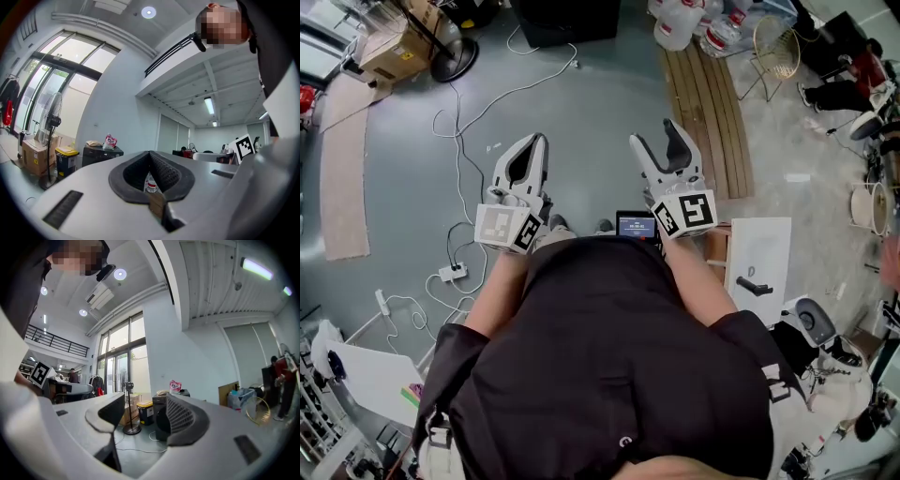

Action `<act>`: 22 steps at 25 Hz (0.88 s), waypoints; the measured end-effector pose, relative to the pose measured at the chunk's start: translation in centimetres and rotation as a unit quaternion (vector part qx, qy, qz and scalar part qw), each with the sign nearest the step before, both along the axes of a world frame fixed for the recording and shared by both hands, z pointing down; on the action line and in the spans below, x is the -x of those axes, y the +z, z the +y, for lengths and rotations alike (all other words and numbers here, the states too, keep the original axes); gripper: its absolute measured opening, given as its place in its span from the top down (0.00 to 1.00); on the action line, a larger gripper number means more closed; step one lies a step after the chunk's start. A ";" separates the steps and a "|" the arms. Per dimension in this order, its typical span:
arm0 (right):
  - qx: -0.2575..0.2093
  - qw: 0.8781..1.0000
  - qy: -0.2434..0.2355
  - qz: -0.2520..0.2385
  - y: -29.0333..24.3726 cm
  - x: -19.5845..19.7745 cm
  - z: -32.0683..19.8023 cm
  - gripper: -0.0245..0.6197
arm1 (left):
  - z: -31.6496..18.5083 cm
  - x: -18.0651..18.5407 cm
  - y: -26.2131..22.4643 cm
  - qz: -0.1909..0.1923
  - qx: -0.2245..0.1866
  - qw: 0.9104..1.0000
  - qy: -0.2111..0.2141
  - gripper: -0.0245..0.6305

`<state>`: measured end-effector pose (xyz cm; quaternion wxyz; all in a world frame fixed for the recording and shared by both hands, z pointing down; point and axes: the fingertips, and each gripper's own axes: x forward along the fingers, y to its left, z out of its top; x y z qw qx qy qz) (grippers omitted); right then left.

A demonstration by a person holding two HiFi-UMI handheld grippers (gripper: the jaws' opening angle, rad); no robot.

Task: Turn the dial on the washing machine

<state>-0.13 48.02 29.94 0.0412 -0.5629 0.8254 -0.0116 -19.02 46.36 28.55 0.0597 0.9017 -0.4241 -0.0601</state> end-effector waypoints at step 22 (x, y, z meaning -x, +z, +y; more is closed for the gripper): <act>0.028 0.997 0.042 -0.053 3.4 -6.5 4.1 0.53 | 3.4 -6.2 1.3 -0.004 0.022 0.997 0.069 0.97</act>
